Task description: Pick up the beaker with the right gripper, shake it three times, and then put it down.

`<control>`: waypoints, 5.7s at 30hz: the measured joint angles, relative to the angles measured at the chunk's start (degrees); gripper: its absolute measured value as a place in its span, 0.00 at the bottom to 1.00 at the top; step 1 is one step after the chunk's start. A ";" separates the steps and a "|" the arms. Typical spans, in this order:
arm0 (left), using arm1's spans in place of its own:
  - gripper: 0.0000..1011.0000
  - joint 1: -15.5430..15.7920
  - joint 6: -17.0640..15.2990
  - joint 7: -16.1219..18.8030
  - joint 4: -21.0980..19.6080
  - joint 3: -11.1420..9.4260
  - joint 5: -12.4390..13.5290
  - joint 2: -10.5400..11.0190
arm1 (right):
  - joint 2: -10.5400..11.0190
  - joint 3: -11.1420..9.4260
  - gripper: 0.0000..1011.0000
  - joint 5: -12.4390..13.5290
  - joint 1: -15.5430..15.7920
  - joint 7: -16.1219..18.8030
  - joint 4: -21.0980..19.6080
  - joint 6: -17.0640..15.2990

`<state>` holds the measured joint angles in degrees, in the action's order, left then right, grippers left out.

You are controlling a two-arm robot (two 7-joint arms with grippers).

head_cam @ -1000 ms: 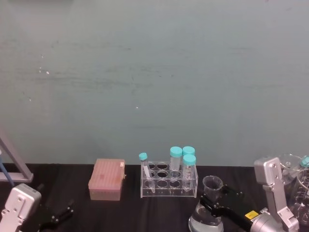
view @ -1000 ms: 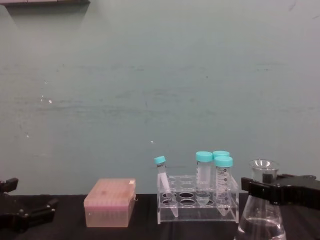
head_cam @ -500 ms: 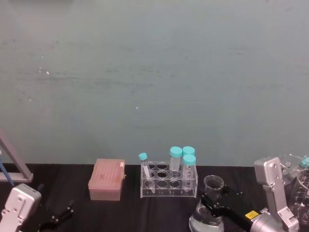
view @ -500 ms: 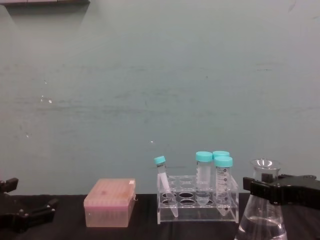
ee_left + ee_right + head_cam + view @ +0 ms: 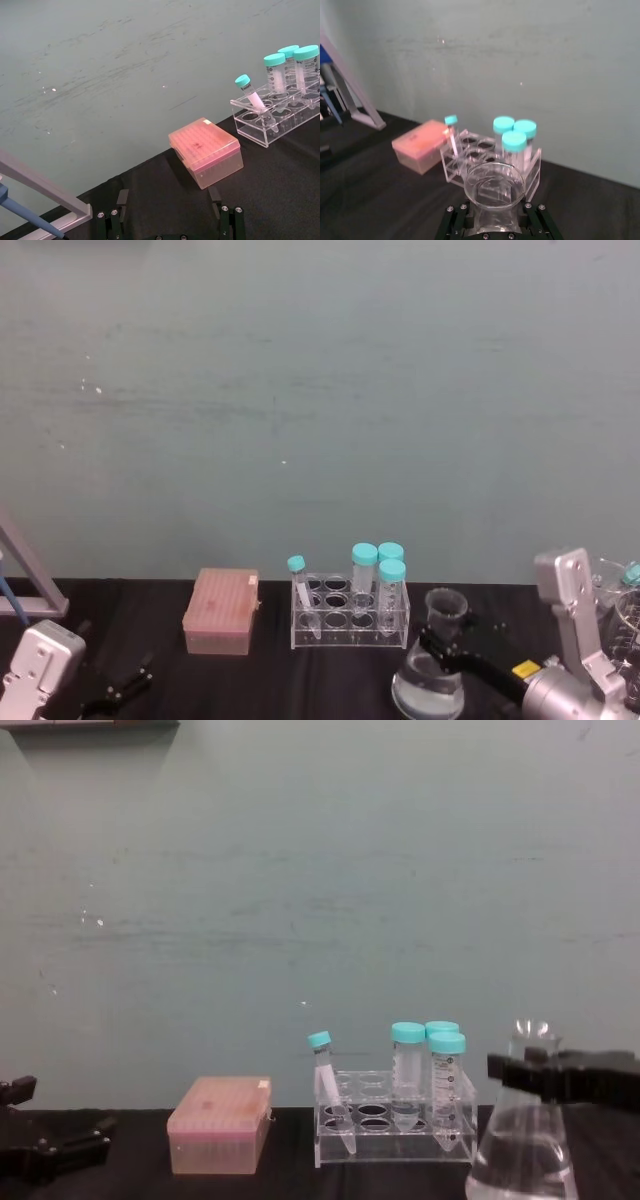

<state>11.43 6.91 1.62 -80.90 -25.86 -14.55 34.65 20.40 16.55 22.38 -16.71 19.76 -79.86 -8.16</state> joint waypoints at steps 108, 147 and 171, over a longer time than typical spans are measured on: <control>0.99 0.00 0.00 0.00 0.00 0.00 0.00 0.00 | -0.31 -2.38 0.45 -6.69 1.01 -1.73 -5.39 -3.31; 0.99 0.00 0.00 0.00 0.00 0.00 0.00 0.00 | -2.59 -5.31 0.45 1.08 1.44 0.60 -5.02 -6.67; 0.99 0.00 0.00 0.00 0.00 0.00 0.00 0.00 | -15.95 -18.80 0.45 31.98 3.40 -3.59 -3.30 -22.80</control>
<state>11.43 6.91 1.62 -80.90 -25.86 -14.55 34.65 4.45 -2.26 54.36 -13.31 16.17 -83.16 -30.96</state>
